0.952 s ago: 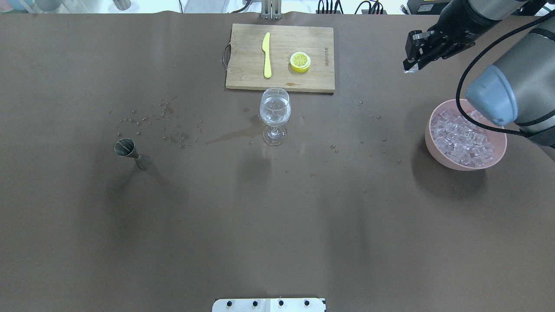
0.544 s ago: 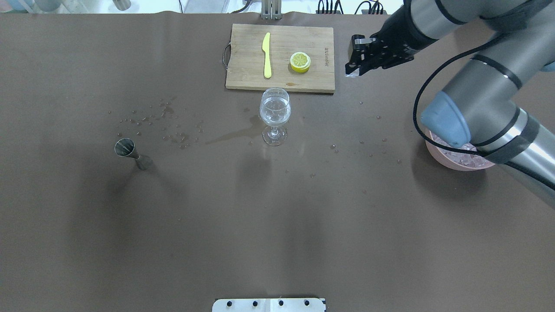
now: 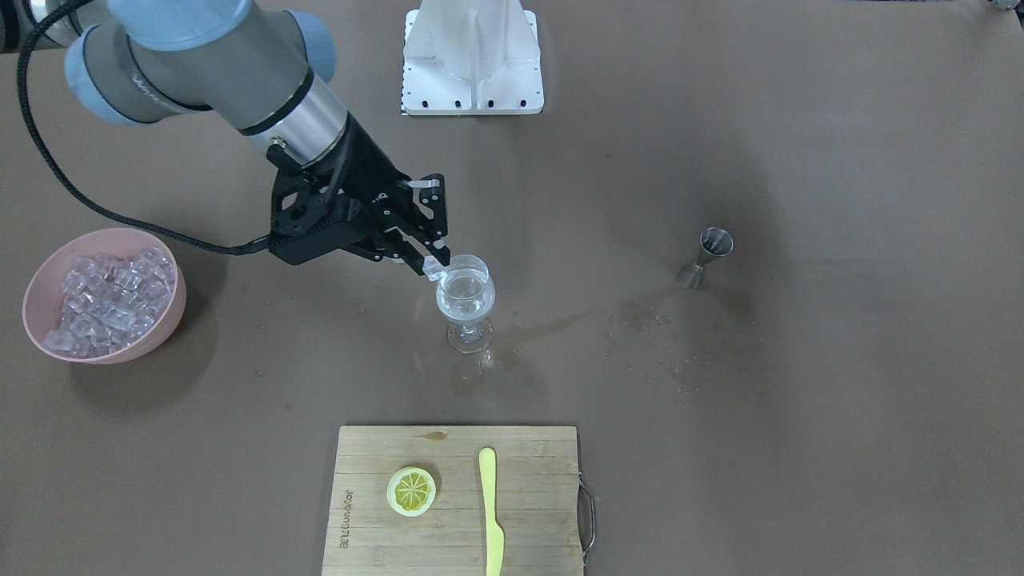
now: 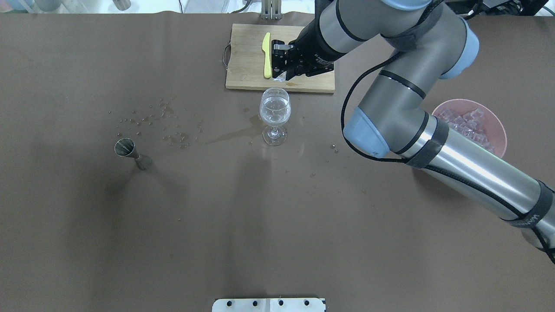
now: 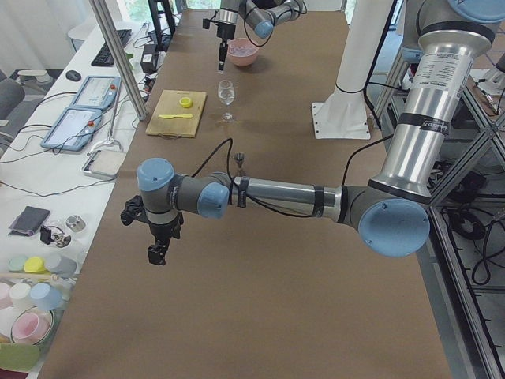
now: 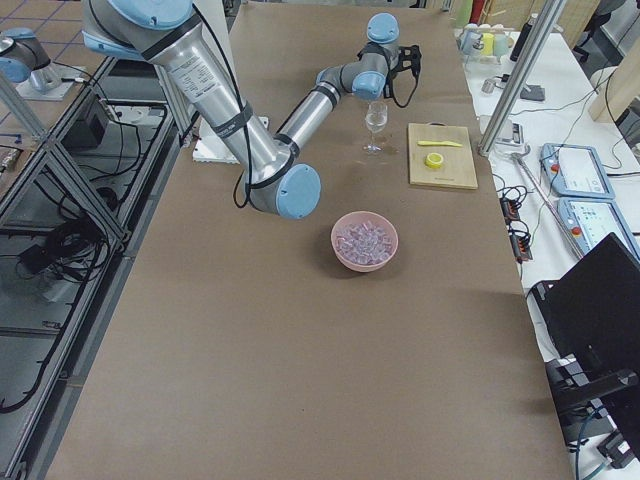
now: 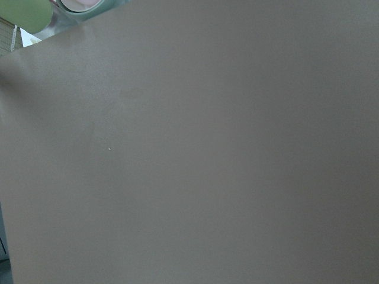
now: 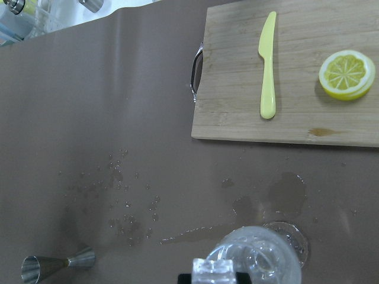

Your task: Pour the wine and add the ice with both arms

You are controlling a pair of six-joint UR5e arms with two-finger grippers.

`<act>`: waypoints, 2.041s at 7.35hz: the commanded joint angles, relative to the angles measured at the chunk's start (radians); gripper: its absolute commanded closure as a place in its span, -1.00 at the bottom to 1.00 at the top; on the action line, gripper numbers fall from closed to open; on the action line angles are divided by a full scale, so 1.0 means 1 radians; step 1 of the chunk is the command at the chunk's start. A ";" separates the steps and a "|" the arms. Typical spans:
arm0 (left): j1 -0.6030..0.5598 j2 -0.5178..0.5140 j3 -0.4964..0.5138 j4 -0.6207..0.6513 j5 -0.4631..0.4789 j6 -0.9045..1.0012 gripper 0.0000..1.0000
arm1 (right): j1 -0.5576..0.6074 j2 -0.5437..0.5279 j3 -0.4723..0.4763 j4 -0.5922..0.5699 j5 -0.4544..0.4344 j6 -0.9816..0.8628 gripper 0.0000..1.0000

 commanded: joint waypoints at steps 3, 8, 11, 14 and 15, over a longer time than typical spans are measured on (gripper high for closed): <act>-0.002 -0.015 0.002 0.025 -0.002 0.000 -0.97 | -0.024 -0.006 -0.007 0.006 -0.011 0.006 1.00; -0.004 -0.018 0.003 0.027 -0.002 0.002 -0.97 | 0.043 -0.011 0.024 -0.031 0.045 0.004 -1.00; -0.004 -0.018 0.002 0.026 -0.004 0.008 -0.97 | 0.272 -0.180 0.168 -0.115 0.301 -0.111 -1.00; -0.053 -0.013 0.002 0.026 -0.121 0.011 -0.97 | 0.408 -0.451 0.234 -0.120 0.366 -0.423 -1.00; -0.063 -0.006 -0.006 0.022 -0.140 0.014 -0.97 | 0.431 -0.531 0.228 -0.121 0.360 -0.533 -1.00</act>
